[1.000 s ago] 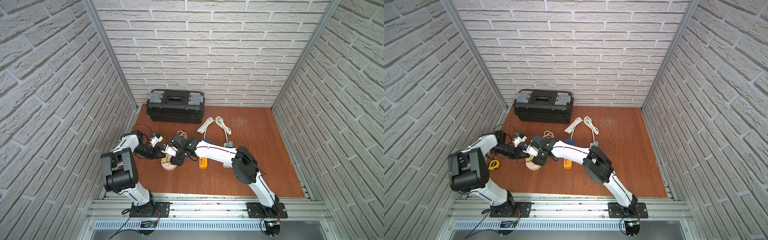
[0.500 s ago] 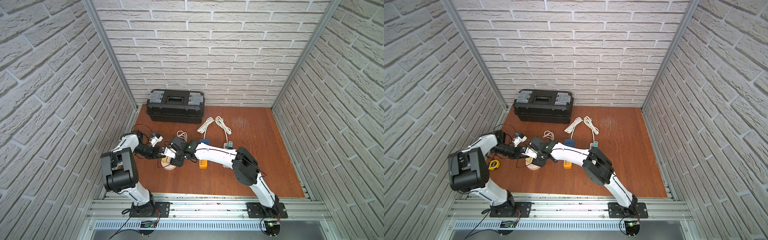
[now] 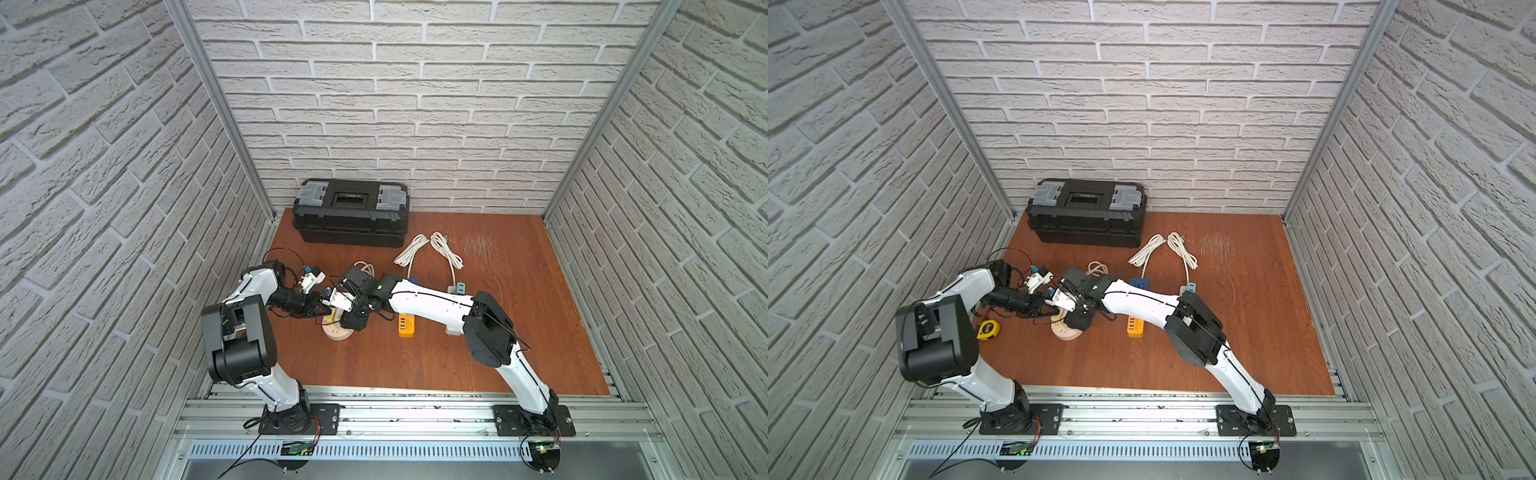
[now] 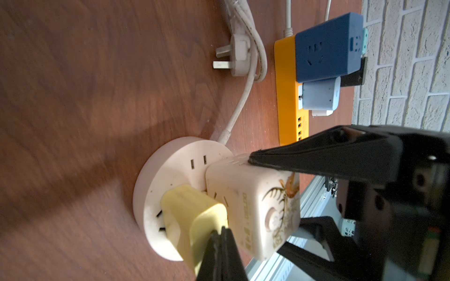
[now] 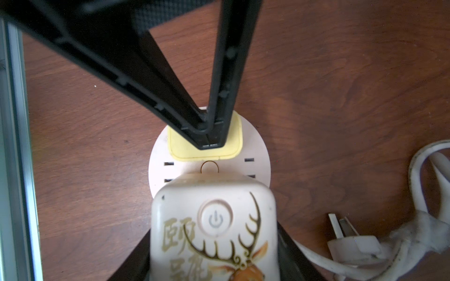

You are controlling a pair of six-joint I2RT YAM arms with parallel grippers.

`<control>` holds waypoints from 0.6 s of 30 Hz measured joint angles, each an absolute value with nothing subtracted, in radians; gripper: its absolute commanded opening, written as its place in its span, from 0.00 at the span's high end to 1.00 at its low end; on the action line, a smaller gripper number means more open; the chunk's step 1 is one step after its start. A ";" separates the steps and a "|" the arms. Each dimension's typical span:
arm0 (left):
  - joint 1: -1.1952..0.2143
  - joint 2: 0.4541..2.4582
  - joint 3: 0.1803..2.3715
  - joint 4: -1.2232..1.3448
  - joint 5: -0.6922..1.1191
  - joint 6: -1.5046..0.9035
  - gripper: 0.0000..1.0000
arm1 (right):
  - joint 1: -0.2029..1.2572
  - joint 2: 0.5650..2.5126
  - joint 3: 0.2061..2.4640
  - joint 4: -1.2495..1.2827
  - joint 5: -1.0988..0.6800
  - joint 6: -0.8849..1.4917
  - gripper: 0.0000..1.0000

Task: Pull the plug off the socket
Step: Remove the plug from the socket.

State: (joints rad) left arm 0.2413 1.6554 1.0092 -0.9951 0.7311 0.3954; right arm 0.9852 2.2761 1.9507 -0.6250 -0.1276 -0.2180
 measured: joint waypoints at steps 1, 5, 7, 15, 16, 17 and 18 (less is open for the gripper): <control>0.241 1.656 1.009 -0.995 0.731 0.395 1.00 | 0.986 2.276 1.951 -0.625 -0.126 -0.223 0.97; 0.241 1.658 1.009 -0.997 0.731 0.393 1.00 | 0.996 2.268 1.927 -0.601 -0.102 -0.266 0.97; 0.241 1.658 1.009 -0.997 0.732 0.391 1.00 | 1.004 2.255 1.900 -0.575 -0.084 -0.287 0.97; 0.241 1.661 1.009 -0.997 0.732 0.389 1.00 | 1.009 2.240 1.869 -0.541 -0.070 -0.292 0.97; 0.241 1.661 1.010 -0.997 0.732 0.389 1.00 | 1.007 2.240 1.872 -0.545 -0.075 -0.286 0.97; 0.241 1.662 1.010 -0.999 0.731 0.389 1.00 | 1.004 2.240 1.876 -0.550 -0.081 -0.278 0.97; 0.241 1.662 1.011 -1.000 0.731 0.389 1.00 | 1.002 2.240 1.878 -0.553 -0.087 -0.271 0.97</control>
